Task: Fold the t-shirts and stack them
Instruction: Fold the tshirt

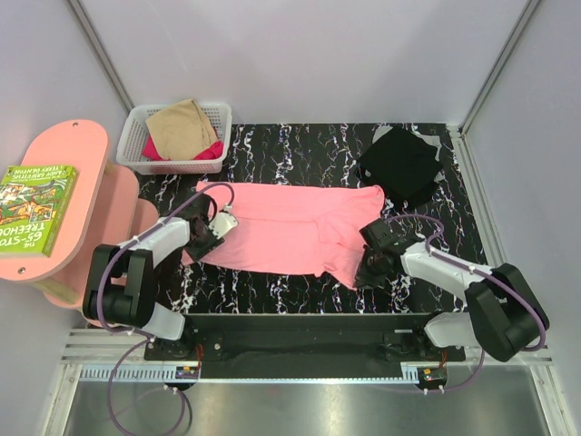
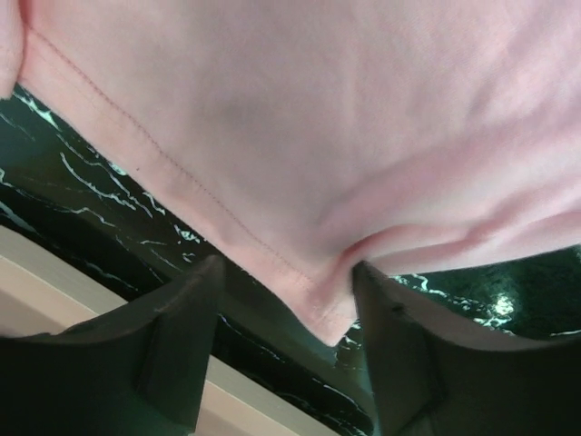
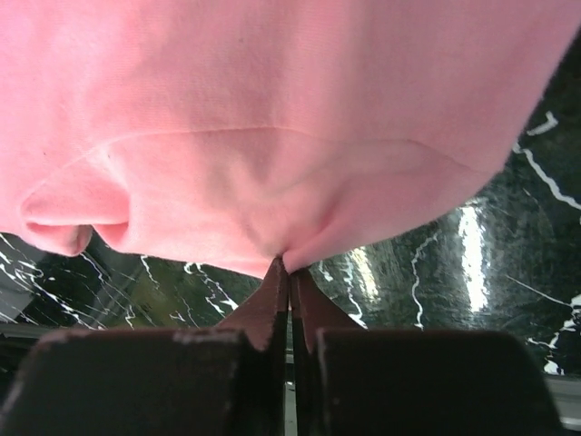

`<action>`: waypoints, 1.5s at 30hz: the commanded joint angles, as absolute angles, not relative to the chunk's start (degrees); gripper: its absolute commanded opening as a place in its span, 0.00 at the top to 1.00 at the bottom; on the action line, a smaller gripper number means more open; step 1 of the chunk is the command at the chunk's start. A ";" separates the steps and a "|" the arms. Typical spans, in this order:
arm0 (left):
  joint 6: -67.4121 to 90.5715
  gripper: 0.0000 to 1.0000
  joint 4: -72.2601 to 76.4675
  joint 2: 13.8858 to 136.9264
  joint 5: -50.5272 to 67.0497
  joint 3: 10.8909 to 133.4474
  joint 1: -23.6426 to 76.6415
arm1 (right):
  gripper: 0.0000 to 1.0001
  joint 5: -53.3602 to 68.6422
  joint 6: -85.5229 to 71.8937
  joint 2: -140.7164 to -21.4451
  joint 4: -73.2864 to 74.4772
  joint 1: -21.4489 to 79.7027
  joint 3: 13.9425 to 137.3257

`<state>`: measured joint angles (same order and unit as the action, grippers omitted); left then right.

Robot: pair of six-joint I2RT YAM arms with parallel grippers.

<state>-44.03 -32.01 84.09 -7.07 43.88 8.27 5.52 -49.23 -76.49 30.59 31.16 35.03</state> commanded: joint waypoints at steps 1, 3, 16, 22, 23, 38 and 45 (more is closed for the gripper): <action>-44.56 0.63 -29.71 84.64 -6.15 44.12 8.00 | 1.00 4.57 -50.71 -71.46 32.86 32.34 33.23; -44.65 0.83 -30.50 84.29 -6.15 44.21 7.91 | 1.00 4.66 -51.06 -68.21 34.71 32.78 32.87; -46.58 0.91 -37.00 74.11 -5.98 42.02 7.73 | 1.00 4.75 -53.00 -55.46 48.50 35.68 34.28; -47.55 0.92 -40.43 70.58 -5.45 42.10 7.82 | 1.00 4.40 -53.35 -51.16 53.69 36.56 34.72; -47.46 0.92 -41.30 70.32 -5.36 42.10 7.74 | 1.00 4.22 -53.44 -49.85 54.48 36.48 35.15; -49.22 0.83 -47.99 71.80 -3.25 52.55 7.73 | 0.99 -4.03 -50.11 -50.78 62.67 36.56 50.43; -48.78 0.83 -47.99 81.81 -2.90 64.50 7.73 | 0.98 -10.54 -45.71 -59.58 61.09 36.56 58.53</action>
<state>-48.51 -48.62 77.62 -4.03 58.19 8.12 -4.21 -49.10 -56.34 61.60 36.12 53.52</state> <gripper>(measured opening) 0.170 0.019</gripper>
